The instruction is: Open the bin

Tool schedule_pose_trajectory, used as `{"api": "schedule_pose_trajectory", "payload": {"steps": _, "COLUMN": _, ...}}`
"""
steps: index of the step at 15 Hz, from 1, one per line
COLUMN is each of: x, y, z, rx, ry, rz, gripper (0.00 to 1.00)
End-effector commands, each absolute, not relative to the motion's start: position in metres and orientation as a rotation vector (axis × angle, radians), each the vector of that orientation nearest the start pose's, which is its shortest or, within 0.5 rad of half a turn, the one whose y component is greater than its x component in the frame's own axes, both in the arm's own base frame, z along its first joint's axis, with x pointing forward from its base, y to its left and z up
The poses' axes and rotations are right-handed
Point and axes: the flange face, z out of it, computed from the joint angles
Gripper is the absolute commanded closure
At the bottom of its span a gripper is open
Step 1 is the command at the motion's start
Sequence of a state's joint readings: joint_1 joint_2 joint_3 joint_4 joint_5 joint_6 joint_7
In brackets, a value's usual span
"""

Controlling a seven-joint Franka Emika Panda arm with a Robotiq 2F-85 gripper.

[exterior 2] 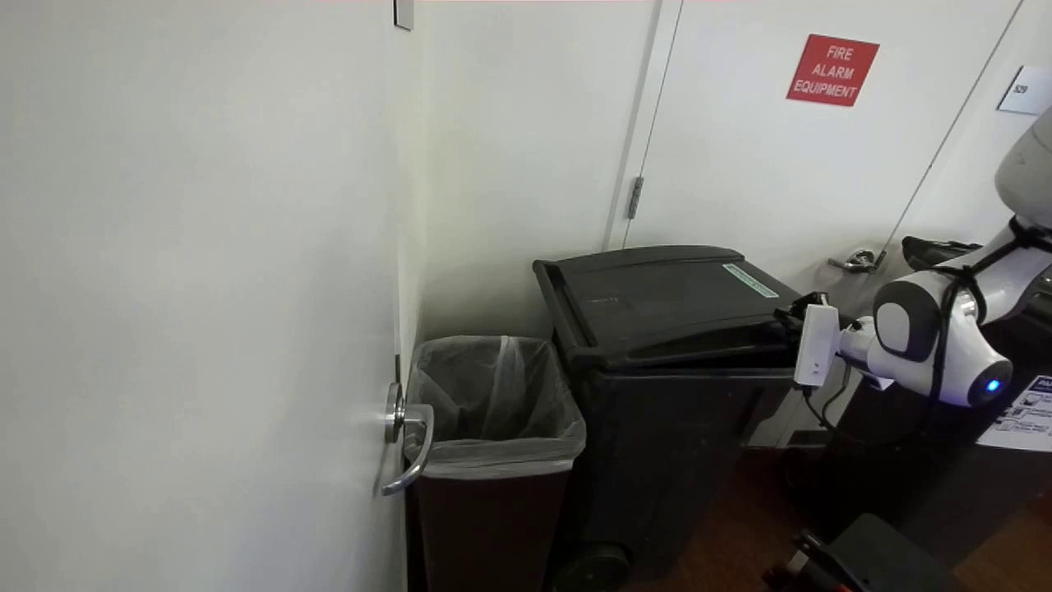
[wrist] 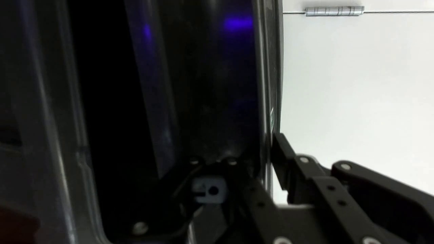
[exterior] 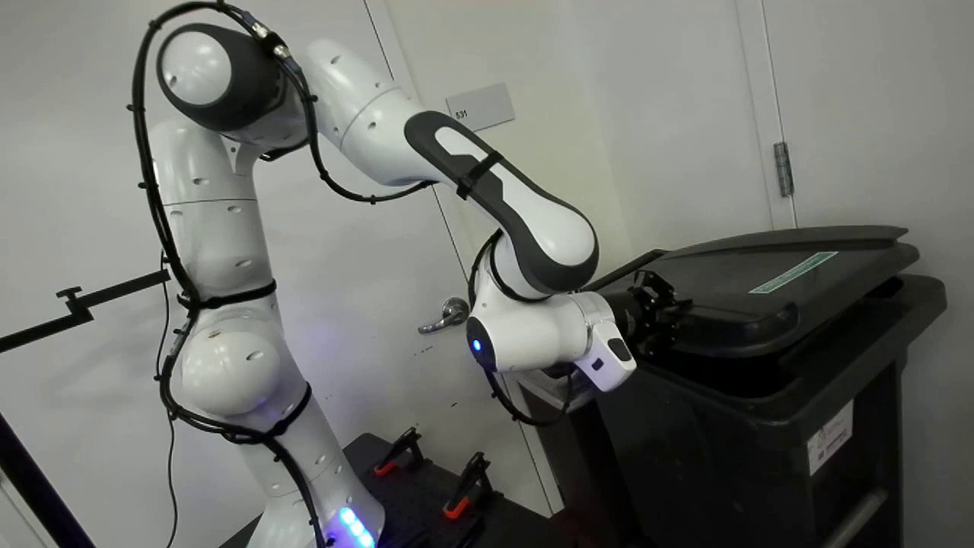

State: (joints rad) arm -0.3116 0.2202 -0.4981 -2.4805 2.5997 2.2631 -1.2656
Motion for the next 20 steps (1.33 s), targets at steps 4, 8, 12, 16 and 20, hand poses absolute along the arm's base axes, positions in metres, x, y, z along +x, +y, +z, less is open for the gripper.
{"api": "schedule_pose_trajectory", "payload": {"steps": 4, "x": 0.34, "y": -0.308, "z": 0.308, "rx": -1.325, "ry": 1.659, "rz": -1.416, "gripper": 0.96}}
{"api": "schedule_pose_trajectory", "payload": {"steps": 8, "x": 0.352, "y": -0.295, "z": 0.35, "rx": -1.405, "ry": 1.592, "rz": -1.467, "gripper": 0.96}}
{"api": "schedule_pose_trajectory", "payload": {"steps": 12, "x": 0.367, "y": -0.278, "z": 0.379, "rx": -1.487, "ry": 1.489, "rz": -1.522, "gripper": 0.96}}
{"api": "schedule_pose_trajectory", "payload": {"steps": 16, "x": 0.375, "y": -0.257, "z": 0.4, "rx": -1.579, "ry": 1.375, "rz": -1.579, "gripper": 0.96}}
{"api": "schedule_pose_trajectory", "payload": {"steps": 20, "x": 0.381, "y": -0.23, "z": 0.421, "rx": -1.656, "ry": 1.247, "rz": -1.634, "gripper": 0.96}}
